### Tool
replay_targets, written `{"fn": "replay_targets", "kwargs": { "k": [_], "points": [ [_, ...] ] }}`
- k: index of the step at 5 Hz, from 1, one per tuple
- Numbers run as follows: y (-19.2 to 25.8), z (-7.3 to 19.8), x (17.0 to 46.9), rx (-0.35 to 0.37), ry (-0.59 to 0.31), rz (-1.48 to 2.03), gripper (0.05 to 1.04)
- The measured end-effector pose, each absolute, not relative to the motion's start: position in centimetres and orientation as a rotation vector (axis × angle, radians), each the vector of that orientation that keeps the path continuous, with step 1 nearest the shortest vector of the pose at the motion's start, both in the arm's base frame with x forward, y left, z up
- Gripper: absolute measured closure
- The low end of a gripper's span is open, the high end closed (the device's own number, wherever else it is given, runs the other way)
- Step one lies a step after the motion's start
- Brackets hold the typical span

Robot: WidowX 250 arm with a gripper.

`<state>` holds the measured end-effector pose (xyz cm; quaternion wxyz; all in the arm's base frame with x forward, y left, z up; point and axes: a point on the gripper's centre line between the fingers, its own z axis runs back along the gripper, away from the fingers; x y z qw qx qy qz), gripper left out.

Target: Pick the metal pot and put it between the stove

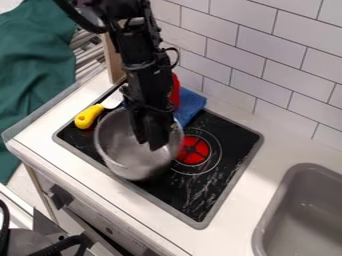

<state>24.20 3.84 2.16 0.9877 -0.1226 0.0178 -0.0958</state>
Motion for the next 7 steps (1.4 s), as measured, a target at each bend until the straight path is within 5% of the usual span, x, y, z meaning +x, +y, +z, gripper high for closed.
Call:
{"fn": "replay_targets", "kwargs": {
  "k": [1, 2, 4, 5, 7],
  "points": [
    [3.7, 2.4, 24.1, -0.242, 0.04, -0.197, 0.263],
    [3.1, 4.3, 24.7, -0.215, -0.021, -0.215, 0.075],
    [1.4, 6.4, 26.8, -0.205, -0.139, -0.257, 0.083],
    [1.6, 5.3, 27.4, -0.122, -0.098, -0.093, 0.083],
    [0.8, 4.3, 28.6, -0.09, -0.104, 0.024, 0.082]
  ]
}}
